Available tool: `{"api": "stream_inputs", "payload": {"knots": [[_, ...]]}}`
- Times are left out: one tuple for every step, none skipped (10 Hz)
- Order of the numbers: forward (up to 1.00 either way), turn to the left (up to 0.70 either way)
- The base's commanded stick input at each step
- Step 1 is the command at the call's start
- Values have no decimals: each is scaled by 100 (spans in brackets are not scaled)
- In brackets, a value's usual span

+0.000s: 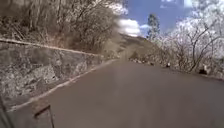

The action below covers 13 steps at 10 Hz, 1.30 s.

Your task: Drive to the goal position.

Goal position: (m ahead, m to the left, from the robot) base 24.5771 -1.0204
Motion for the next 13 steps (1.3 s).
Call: {"api": "stream_inputs", "payload": {"knots": [[70,0],[70,-11],[70,-8],[70,0],[70,0],[70,0],[70,0],[70,0],[70,0],[70,0],[70,0],[70,0],[70,0]]}}
